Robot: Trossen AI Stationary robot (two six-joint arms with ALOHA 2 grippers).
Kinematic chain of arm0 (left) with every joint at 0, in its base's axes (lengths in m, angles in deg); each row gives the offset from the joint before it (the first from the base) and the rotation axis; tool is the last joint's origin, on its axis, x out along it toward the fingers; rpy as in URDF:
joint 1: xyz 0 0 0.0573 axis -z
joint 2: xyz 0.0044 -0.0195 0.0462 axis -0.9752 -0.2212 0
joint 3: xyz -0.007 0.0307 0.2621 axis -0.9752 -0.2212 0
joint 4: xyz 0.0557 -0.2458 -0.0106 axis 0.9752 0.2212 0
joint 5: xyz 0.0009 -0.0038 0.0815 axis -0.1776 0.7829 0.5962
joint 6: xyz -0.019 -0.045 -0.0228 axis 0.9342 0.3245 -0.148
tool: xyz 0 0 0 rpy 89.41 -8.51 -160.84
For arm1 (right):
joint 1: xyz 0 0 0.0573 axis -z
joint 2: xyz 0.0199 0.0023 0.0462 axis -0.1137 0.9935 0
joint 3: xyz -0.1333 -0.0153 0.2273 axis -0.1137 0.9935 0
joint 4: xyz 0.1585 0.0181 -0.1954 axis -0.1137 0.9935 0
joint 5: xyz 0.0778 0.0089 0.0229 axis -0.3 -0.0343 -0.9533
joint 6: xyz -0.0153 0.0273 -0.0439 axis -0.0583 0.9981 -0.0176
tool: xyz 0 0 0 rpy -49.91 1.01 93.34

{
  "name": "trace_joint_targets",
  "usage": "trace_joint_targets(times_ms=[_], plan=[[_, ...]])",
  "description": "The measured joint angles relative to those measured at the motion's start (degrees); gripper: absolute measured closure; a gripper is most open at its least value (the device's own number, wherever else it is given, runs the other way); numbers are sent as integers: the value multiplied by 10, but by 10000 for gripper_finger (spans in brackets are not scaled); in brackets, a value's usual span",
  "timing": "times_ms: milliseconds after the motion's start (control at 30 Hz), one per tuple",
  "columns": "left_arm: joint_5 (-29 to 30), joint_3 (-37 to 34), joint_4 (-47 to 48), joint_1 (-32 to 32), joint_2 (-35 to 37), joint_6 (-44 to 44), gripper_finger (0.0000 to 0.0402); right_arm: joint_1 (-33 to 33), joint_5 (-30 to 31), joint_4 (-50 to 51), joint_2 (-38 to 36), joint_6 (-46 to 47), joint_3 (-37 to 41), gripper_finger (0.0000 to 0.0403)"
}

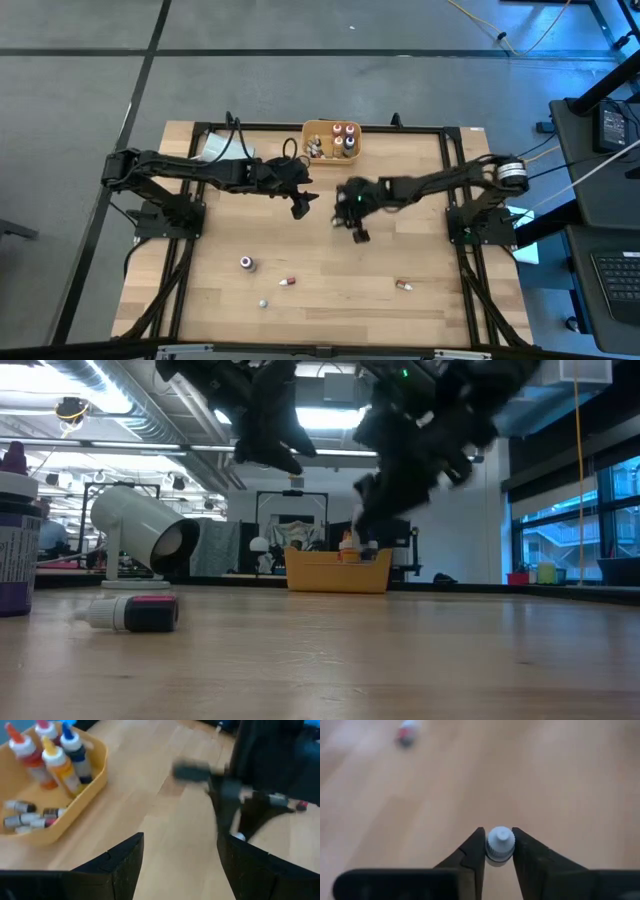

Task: Pick & Place food coloring
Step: Put the black food coloring bottle into the yellow bin

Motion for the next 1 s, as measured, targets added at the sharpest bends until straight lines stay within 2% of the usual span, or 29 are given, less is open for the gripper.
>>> trace_joint_targets(times_ms=[100,300,467,800,1000], plan=[[1,0,13,-4,22,16,156,27,50,74,-24,0,-55,325],[11,0,19,-3,90,-23,159,80,119,209,-31,25,-192,316],[21,0,16,-3,145,-51,155,123,135,234,-11,56,-289,317],[30,1,22,-3,167,-73,159,201,135,247,119,60,-437,315],[31,1,31,-3,161,-73,157,238,135,308,217,74,-512,314]])
